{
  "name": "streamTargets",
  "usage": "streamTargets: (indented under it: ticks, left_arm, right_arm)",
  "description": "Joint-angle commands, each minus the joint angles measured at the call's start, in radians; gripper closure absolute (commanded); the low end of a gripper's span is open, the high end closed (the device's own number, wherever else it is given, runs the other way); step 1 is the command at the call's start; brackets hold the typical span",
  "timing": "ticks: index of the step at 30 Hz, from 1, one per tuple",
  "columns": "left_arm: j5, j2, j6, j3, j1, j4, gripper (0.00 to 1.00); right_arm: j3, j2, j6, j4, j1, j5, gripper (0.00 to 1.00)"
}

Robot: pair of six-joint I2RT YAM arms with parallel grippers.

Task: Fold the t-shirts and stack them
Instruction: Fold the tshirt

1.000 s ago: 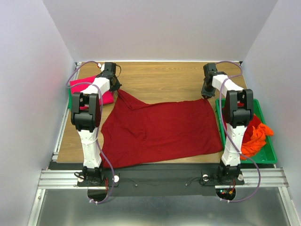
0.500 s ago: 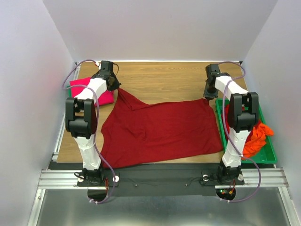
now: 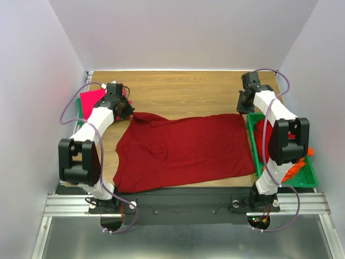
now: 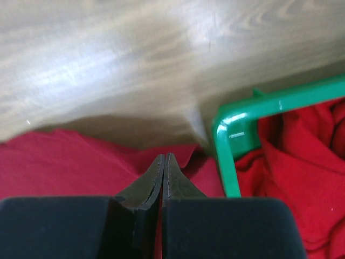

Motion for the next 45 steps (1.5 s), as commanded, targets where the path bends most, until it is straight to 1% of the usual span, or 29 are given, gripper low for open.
streamTargets:
  ticks: [1,8,9,12,13,17,21,25,27,31,37,41,45]
  left_arm:
    - [0.027,-0.172,-0.066,-0.084,-0.005,-0.004,1.00]
    - [0.050,-0.408,-0.171,-0.253,-0.025,-0.039,1.00]
    - [0.050,-0.460,-0.182,-0.284,-0.029,-0.053,1.00]
    - [0.043,-0.545,-0.224,-0.327,-0.040,-0.094,1.00]
    - [0.039,-0.596,-0.240,-0.347,-0.045,-0.105,1.00]
    - [0.026,-0.700,-0.268,-0.389,-0.064,-0.163,1.00]
    - [-0.008,-0.787,-0.314,-0.415,-0.129,-0.246,1.00]
    - [-0.065,-0.893,-0.397,-0.442,-0.195,-0.310,1.00]
    - [-0.086,-0.931,-0.426,-0.448,-0.235,-0.350,1.00]
    - [-0.097,-0.989,-0.478,-0.448,-0.265,-0.410,1.00]
    - [-0.123,-1.046,-0.491,-0.398,-0.267,-0.501,1.00]
    - [-0.103,-1.072,-0.504,-0.412,-0.267,-0.516,1.00]
    - [-0.135,-1.108,-0.511,-0.401,-0.267,-0.567,1.00]
  right_arm:
    - [-0.042,-0.080,-0.029,0.009,-0.001,-0.018,1.00]
    - [-0.127,-0.166,-0.043,0.009,-0.001,-0.006,1.00]
    - [-0.137,-0.184,-0.046,0.011,-0.001,-0.004,1.00]
    - [-0.162,-0.209,-0.052,0.009,-0.003,-0.003,1.00]
    - [-0.169,-0.226,-0.054,0.012,-0.001,-0.004,1.00]
    - [-0.223,-0.270,-0.057,0.016,-0.001,-0.011,1.00]
    - [-0.295,-0.332,-0.060,0.025,-0.001,-0.017,1.00]
    - [-0.378,-0.390,-0.058,0.029,-0.001,-0.014,1.00]
    - [-0.404,-0.422,-0.058,0.029,-0.001,-0.008,1.00]
    - [-0.450,-0.468,-0.060,0.029,-0.001,-0.014,1.00]
    - [-0.476,-0.493,-0.061,0.031,-0.001,0.000,1.00]
    - [-0.478,-0.490,-0.064,0.034,-0.001,0.014,1.00]
    - [-0.481,-0.481,-0.066,0.039,-0.001,0.045,1.00]
